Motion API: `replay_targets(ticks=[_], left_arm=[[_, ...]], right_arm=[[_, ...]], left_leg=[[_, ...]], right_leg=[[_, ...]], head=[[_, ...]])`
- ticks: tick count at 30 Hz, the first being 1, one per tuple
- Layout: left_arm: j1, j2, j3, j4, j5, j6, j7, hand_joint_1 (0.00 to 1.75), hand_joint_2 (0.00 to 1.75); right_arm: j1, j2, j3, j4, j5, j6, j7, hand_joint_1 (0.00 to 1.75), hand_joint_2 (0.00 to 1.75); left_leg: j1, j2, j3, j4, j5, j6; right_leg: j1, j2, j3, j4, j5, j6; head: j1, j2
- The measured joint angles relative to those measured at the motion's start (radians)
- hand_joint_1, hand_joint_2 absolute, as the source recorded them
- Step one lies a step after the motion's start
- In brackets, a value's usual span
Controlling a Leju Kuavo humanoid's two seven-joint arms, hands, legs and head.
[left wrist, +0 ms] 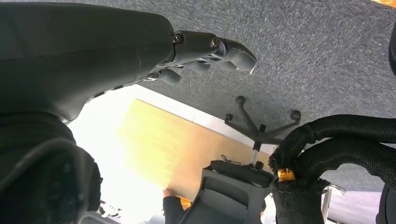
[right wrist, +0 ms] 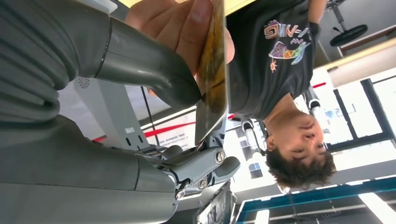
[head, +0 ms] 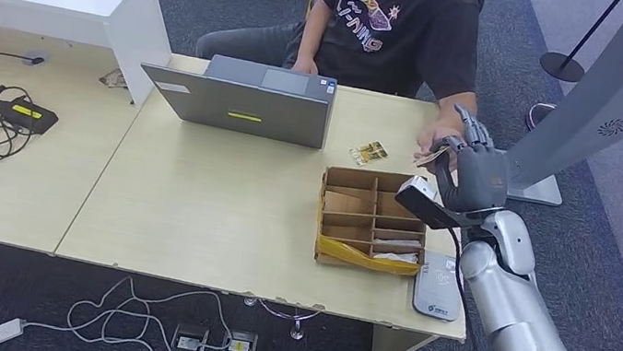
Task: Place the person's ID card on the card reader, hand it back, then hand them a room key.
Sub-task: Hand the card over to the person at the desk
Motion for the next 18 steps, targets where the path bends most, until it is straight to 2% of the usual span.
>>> replay_targets(ticks=[1,3,11,15,18], left_arm=[[0.000,0.000,0.000,0.000,0.000,0.000,0.000,0.00,0.00],[0.000,0.000,0.000,0.000,0.000,0.000,0.000,0.00,0.00],[0.000,0.000,-0.001,0.000,0.002,0.000,0.001,0.00,0.00],[0.000,0.000,-0.001,0.000,0.002,0.000,0.001,0.00,0.00],[0.001,0.000,-0.001,0.000,0.003,0.000,0.001,0.00,0.00]], right_arm=[[-0.004,0.002,0.000,0.014,-0.002,-0.004,0.000,0.15,1.75],[-0.009,0.005,0.000,0.037,-0.006,-0.013,0.000,0.00,1.75],[-0.016,0.011,0.000,0.099,-0.030,-0.079,-0.014,0.00,1.75],[-0.017,0.010,-0.006,0.104,-0.044,-0.160,-0.029,0.00,1.75],[-0.011,0.002,-0.046,0.074,-0.002,-0.204,-0.047,0.00,1.75]], left_leg=[[0.000,0.000,0.000,0.000,0.000,0.000],[0.000,0.000,0.000,0.000,0.000,0.000],[0.000,0.000,0.000,0.000,0.000,0.000],[0.000,0.000,0.000,0.000,0.000,0.000],[0.000,0.000,0.000,0.000,0.000,0.000]], right_leg=[[0.000,0.000,0.000,0.000,0.000,0.000],[0.000,0.000,0.000,0.000,0.000,0.000],[0.000,0.000,0.000,0.000,0.000,0.000],[0.000,0.000,-0.001,0.000,0.000,0.000],[0.000,0.000,-0.001,0.000,0.000,0.000]], head=[[0.000,0.000],[0.000,0.000],[0.000,0.000],[0.000,0.000],[0.000,0.000]])
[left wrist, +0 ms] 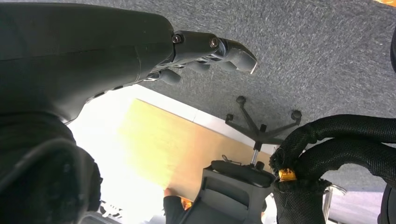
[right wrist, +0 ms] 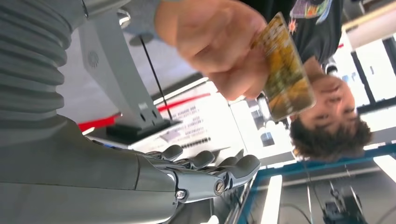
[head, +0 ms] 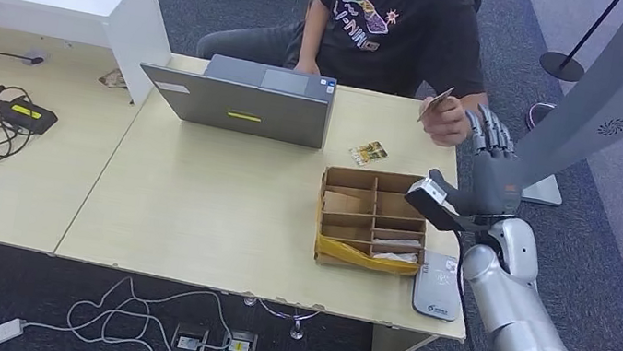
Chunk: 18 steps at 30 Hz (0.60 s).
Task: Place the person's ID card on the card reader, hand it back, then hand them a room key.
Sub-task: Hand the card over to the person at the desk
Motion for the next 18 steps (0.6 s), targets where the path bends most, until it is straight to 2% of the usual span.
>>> replay_targets(ticks=[3,7,13,18], left_arm=[[0.002,0.000,0.000,0.000,0.002,0.000,0.001,0.00,0.00],[0.005,0.001,0.000,0.000,0.004,0.000,0.006,0.00,0.00],[0.016,0.004,0.001,0.000,0.014,0.000,0.012,0.00,0.00],[0.016,0.006,0.001,0.000,0.018,0.000,0.012,0.00,0.00]], right_arm=[[0.014,-0.010,-0.101,-0.068,0.059,-0.004,-0.047,0.00,1.75],[0.026,-0.028,-0.319,-0.177,0.077,-0.004,-0.134,0.00,1.75],[0.061,-0.140,-0.708,-0.281,-0.005,-0.004,-0.176,0.00,1.75],[0.118,-0.195,-0.926,-0.336,-0.007,-0.004,-0.183,0.00,1.75]], left_leg=[[0.000,0.000,0.000,0.001,0.000,0.000],[0.000,-0.002,0.000,0.003,0.000,0.000],[0.000,-0.006,-0.004,0.006,-0.002,0.002],[-0.001,0.001,-0.003,0.006,-0.004,0.003]], right_leg=[[0.000,0.000,0.000,0.000,0.000,0.000],[0.000,-0.002,-0.001,0.000,0.000,0.000],[0.000,-0.006,0.000,-0.001,0.000,0.001],[0.000,-0.001,-0.002,-0.001,0.000,0.001]], head=[[0.000,0.000],[0.000,0.000],[0.000,0.000],[-0.001,0.000]])
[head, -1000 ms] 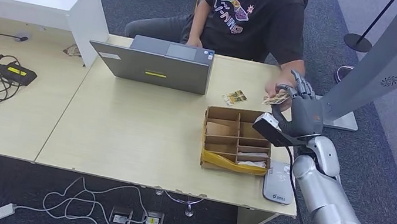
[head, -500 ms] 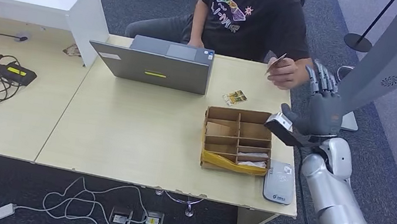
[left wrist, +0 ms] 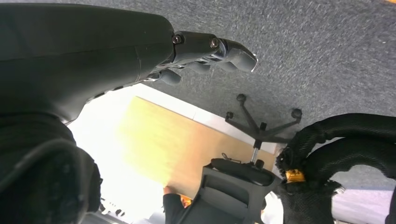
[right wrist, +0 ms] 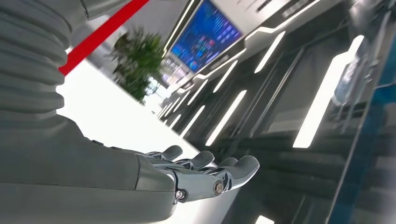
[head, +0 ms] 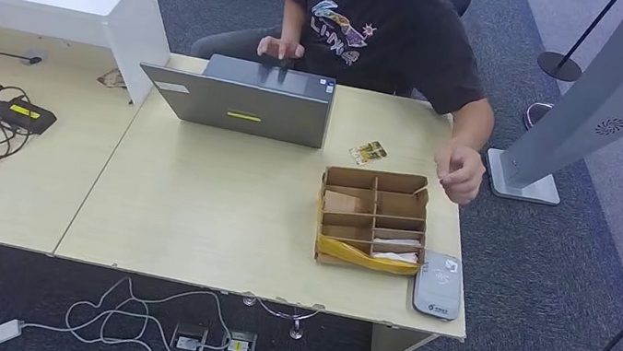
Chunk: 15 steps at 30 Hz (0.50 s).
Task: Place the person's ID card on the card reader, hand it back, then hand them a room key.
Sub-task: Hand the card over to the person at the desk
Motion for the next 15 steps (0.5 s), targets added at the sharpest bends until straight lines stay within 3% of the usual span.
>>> replay_targets(ticks=[12,15], left_arm=[[0.000,-0.002,-0.002,0.000,0.041,0.000,0.022,0.00,0.00],[0.000,-0.002,-0.011,0.000,0.071,0.000,0.035,0.00,0.00]], right_arm=[[0.214,-0.039,-0.510,-0.081,0.109,0.001,0.002,0.00,1.75],[0.246,-0.044,-0.617,-0.037,0.217,0.001,0.080,0.00,1.75]], left_leg=[[0.001,0.003,-0.001,0.000,-0.002,0.000],[0.001,0.003,0.000,-0.001,-0.002,0.000]], right_leg=[[0.001,0.002,-0.001,0.000,-0.001,0.000],[0.001,0.003,-0.001,0.000,-0.001,0.001]], head=[[0.000,0.000],[0.000,0.000]])
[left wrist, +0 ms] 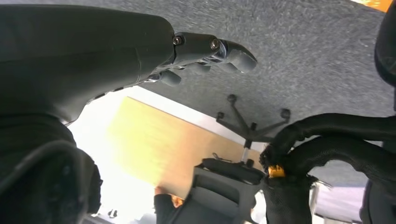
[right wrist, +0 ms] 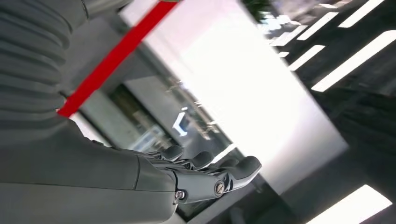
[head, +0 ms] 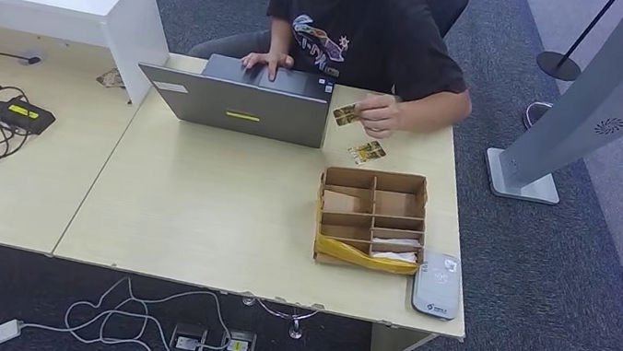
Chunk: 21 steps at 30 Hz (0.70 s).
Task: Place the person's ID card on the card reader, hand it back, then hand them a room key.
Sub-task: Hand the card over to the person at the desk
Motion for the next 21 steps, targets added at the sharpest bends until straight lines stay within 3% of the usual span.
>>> replay_targets(ticks=[2,5,8,10,14,21], left_arm=[[-0.001,-0.001,-0.006,0.000,0.011,0.000,0.008,0.00,0.00],[-0.001,-0.001,-0.008,0.000,0.025,0.000,0.011,0.00,0.00],[-0.004,0.000,-0.008,0.000,0.038,0.000,0.011,0.00,0.00],[-0.006,0.001,-0.008,0.000,0.044,0.000,0.011,0.00,0.00],[-0.007,0.006,-0.008,0.000,0.052,0.000,0.011,0.00,0.00],[-0.008,0.010,-0.007,0.000,0.096,0.000,0.019,0.00,0.00]], right_arm=[[0.033,0.000,-0.063,0.058,0.116,0.001,0.141,0.00,1.75],[0.102,0.003,-0.122,0.217,0.299,0.040,0.423,0.00,1.75],[0.155,0.016,-0.139,0.396,0.420,0.240,0.652,0.00,1.75],[0.177,0.032,-0.141,0.485,0.459,0.395,0.746,0.00,1.75],[0.200,0.071,-0.141,0.604,0.496,0.571,0.834,0.00,1.75],[0.214,0.131,-0.139,0.717,0.514,0.641,0.842,0.00,1.75]], left_leg=[[0.001,-0.001,0.000,0.000,0.000,0.000],[0.002,-0.001,-0.001,0.000,0.000,0.000],[0.003,0.000,0.000,0.000,-0.001,-0.001],[0.003,0.000,0.000,0.000,-0.001,-0.001],[0.005,0.000,0.000,0.000,0.000,-0.002],[0.005,0.000,0.000,0.000,0.000,-0.003]], right_leg=[[0.001,0.000,0.001,0.000,0.000,0.000],[0.002,-0.001,0.002,0.000,0.000,0.000],[0.003,0.000,0.001,0.000,-0.001,0.000],[0.003,0.000,0.001,0.000,-0.001,-0.001],[0.004,0.000,0.001,0.001,-0.001,-0.001],[0.005,0.000,0.002,0.001,-0.001,-0.001]], head=[[0.000,0.000],[0.000,0.000],[0.000,0.000],[-0.001,0.000],[0.000,0.000],[0.000,0.000]])
